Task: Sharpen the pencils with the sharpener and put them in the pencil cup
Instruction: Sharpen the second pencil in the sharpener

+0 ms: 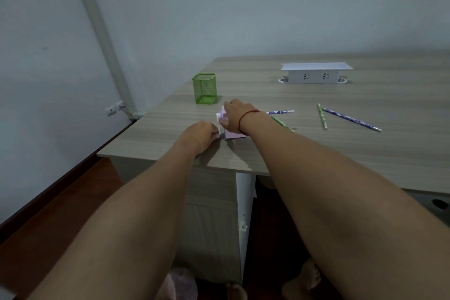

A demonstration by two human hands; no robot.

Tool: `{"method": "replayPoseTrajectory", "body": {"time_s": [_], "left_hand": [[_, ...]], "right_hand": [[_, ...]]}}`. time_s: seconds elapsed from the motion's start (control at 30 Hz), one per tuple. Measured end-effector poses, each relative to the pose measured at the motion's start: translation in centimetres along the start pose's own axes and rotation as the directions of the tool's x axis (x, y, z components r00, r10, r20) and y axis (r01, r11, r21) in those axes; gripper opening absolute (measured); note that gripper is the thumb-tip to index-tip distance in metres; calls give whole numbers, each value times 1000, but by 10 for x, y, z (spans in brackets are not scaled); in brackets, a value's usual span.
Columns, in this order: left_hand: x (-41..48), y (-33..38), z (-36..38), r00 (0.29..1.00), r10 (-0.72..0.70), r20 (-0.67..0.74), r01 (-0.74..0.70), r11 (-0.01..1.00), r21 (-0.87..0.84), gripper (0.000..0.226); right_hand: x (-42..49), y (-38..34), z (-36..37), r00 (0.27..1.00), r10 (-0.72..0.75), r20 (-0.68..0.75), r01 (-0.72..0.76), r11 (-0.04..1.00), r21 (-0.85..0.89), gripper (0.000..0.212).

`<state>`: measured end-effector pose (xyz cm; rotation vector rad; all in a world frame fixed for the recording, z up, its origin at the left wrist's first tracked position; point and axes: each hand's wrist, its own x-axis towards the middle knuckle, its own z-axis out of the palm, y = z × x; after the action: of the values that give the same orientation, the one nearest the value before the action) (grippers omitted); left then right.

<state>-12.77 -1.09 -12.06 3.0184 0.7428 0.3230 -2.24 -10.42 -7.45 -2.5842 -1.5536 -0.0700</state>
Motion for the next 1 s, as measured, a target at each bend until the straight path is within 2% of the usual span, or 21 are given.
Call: {"method": "replayPoseTrajectory", "body": {"time_s": [0.2,0.33,0.43,0.6,0.73,0.9,1.0], "left_hand": [[9,-1,-12,995,81,56,-93,958,273,29],[28,-10,-35,980,198,-23,-180,928,325,20],[37,-11,-53,958,259,-120,-214,930,300,20],[26,-6,-47,949,210,-237,-161,965,209,18],[15,-1,-49,931,206,-300,-149,968,203,18],[-13,11,-43,937,149,-317,-115,986,123,19],[-30,19,-28,958,109,-264,-83,991,107,24]], "right_hand": [[0,0,5,998,-26,-53,27,1000,15,43],[-3,2,6,994,-63,-87,64,998,11,44],[-3,5,1,997,-52,-64,51,999,-16,45],[-4,3,-2,998,-43,-55,40,998,-49,44],[-6,-1,-3,998,-13,-63,11,1000,-29,43],[-4,-4,-2,998,16,-67,-17,1000,-14,43],[-4,-7,-2,997,34,-67,-36,999,-32,42]]}}
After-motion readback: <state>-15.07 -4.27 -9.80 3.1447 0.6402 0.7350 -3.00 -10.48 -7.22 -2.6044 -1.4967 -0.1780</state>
